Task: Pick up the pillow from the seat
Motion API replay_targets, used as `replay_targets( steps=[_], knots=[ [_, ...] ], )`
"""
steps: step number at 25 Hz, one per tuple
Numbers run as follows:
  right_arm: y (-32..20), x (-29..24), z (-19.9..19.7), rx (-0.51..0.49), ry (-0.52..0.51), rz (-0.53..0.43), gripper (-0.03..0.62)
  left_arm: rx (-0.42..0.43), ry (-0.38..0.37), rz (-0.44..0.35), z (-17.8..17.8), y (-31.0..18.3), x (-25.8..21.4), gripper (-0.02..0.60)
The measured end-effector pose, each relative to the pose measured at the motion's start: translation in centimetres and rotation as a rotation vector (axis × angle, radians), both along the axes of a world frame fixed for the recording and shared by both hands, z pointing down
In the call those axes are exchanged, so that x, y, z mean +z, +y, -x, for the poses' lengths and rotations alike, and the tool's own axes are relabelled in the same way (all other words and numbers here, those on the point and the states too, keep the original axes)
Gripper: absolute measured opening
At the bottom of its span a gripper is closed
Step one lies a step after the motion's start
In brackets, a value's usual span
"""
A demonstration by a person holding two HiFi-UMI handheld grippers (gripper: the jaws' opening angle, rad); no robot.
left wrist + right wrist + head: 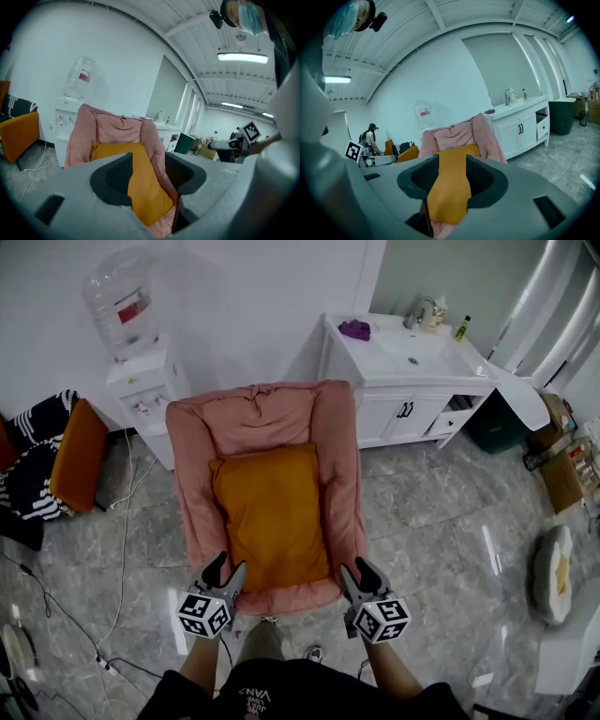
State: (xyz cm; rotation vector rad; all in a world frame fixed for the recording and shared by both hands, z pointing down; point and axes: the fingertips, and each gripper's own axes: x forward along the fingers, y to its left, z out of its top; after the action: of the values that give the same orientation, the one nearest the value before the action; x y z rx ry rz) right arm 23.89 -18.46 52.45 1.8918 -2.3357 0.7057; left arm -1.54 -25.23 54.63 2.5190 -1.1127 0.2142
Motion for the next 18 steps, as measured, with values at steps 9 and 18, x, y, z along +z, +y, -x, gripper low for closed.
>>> replay_targets(
  steps=[9,18],
  knots=[
    [-9.1,3.7,0.8,0.002,0.06,0.031,0.176,0.02,0.024,0.065,1.1,-9.2,4.8,0.21],
    [-15.5,9.0,0.0,-0.017,0.116,0.127,0.198,0.027,-0.036,0.089,1.6,-16.6,8.8,0.228]
  ],
)
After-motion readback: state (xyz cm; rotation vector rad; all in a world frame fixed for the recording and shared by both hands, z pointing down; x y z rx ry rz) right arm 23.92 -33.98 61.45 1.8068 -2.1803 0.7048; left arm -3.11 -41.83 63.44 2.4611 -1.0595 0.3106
